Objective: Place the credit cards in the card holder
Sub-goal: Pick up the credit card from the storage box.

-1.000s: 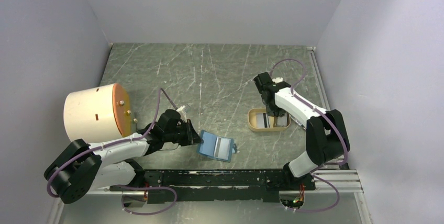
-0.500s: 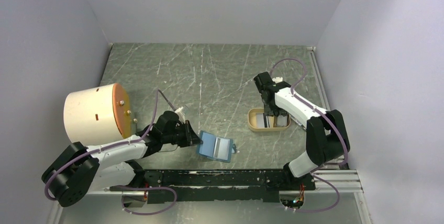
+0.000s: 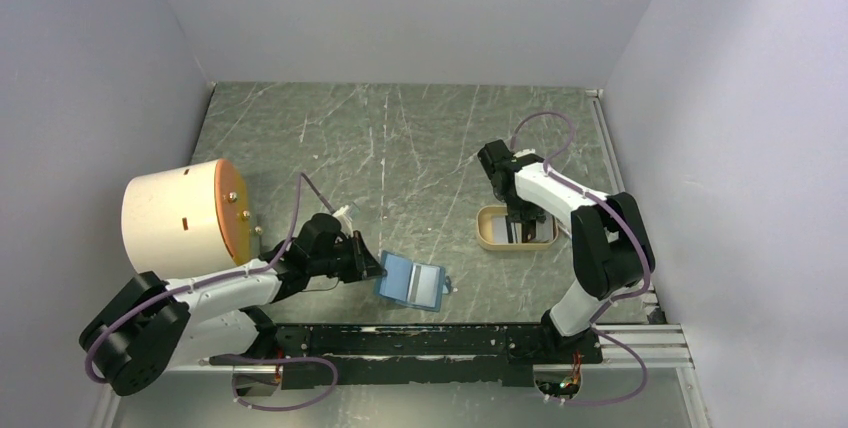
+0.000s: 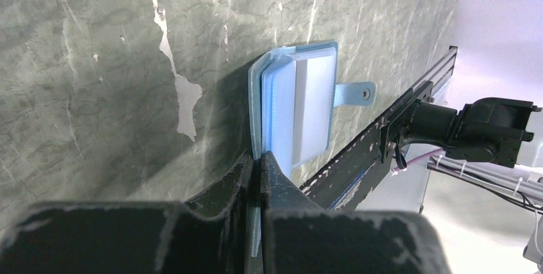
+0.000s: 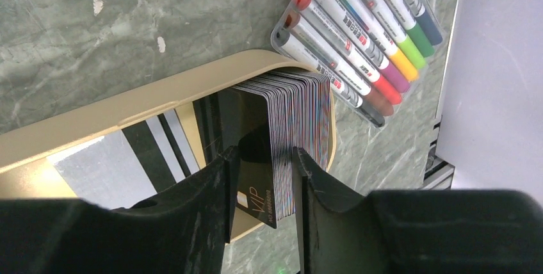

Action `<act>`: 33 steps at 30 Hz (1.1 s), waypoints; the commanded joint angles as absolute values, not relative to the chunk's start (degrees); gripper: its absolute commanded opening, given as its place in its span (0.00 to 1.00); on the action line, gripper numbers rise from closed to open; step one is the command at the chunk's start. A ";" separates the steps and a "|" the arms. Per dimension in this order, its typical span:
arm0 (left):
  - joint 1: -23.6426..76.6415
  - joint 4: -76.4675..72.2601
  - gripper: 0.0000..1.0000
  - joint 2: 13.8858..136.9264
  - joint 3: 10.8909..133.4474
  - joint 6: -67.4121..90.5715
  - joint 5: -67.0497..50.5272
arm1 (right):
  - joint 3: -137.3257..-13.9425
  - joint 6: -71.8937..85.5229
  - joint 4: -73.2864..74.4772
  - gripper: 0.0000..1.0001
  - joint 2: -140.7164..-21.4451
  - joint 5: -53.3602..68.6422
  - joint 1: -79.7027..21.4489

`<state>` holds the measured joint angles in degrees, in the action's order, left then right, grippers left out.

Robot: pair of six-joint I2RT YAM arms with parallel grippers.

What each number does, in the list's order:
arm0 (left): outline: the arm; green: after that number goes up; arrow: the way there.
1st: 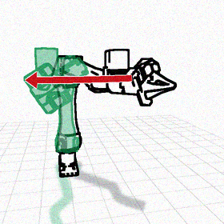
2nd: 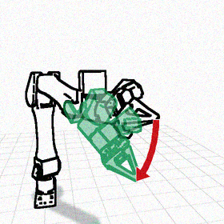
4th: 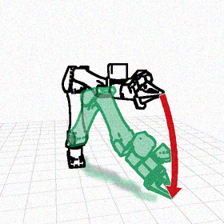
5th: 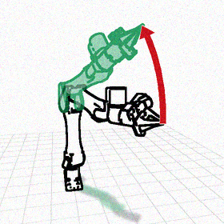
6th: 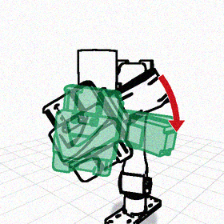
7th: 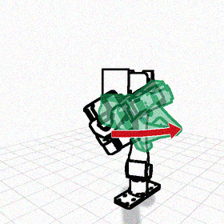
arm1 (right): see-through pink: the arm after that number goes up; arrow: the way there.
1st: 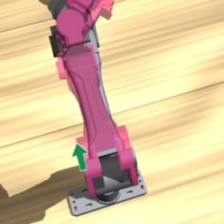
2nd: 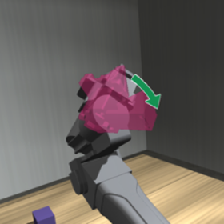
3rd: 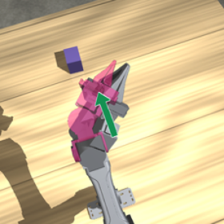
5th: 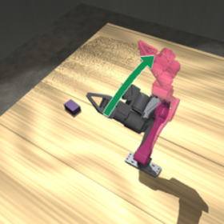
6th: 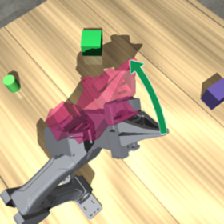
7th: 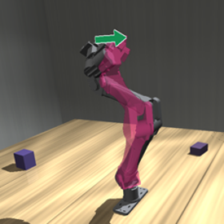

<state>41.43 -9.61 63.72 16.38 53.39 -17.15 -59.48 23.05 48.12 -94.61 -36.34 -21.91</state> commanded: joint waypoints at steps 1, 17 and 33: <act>41.13 -10.99 0.09 64.72 16.48 53.12 -17.39 | -59.43 23.23 48.75 0.35 -93.46 -39.30 -21.52; 41.10 -9.92 0.09 64.46 17.25 52.65 -16.85 | -61.27 21.86 48.68 0.12 -91.30 -36.83 -21.56; 41.05 -10.17 0.09 65.69 17.73 52.39 -16.94 | -61.25 21.77 49.37 0.09 -90.37 -36.17 -21.71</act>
